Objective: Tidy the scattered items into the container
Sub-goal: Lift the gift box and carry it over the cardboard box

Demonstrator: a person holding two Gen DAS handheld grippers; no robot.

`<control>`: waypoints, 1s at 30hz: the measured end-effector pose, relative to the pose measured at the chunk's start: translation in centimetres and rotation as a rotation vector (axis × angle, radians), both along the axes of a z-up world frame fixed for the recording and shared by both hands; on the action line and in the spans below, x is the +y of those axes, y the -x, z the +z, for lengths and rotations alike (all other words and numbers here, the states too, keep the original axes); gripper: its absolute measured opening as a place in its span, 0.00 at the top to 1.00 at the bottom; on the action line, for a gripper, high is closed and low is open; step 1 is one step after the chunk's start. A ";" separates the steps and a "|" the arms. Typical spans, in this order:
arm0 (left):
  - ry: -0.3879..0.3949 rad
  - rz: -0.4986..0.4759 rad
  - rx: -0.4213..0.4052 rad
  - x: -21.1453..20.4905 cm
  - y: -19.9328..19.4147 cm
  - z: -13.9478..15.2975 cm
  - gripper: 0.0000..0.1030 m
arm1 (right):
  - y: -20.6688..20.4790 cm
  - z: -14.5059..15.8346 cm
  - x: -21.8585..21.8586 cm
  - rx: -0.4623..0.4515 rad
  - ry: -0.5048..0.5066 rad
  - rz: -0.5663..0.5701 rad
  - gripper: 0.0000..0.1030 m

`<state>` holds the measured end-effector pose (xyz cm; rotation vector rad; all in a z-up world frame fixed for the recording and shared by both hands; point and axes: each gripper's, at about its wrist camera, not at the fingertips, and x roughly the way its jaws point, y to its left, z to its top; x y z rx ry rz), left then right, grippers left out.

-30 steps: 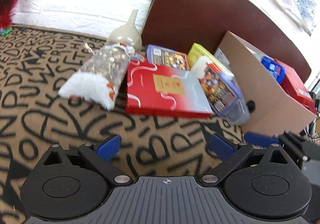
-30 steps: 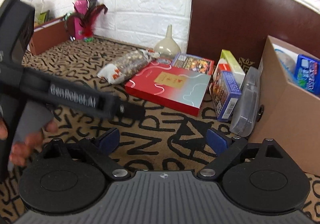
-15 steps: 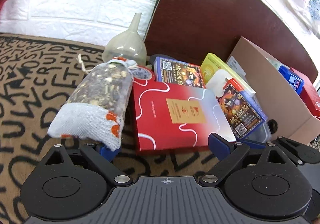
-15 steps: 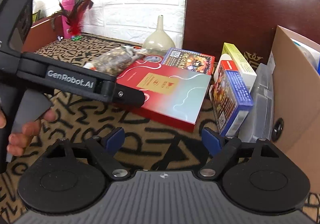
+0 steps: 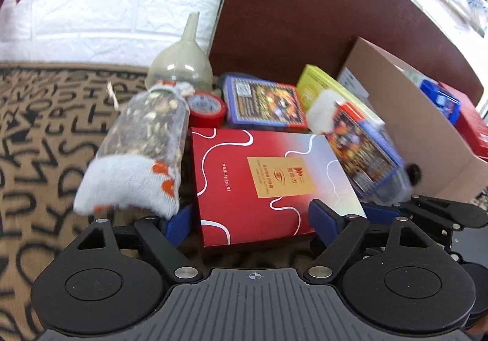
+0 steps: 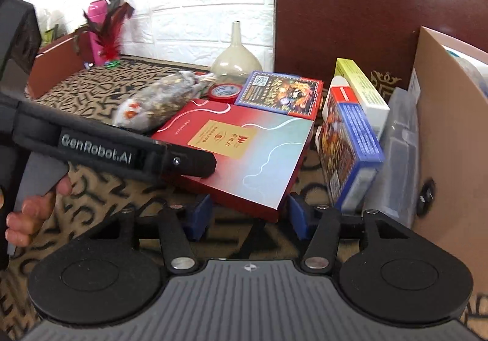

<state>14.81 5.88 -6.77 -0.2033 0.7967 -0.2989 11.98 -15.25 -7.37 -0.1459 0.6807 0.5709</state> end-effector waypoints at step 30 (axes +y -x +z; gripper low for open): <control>-0.031 -0.094 0.038 -4.0 9.4 1.1 0.18 | 10.5 1.0 -4.1 -0.028 0.047 0.037 0.32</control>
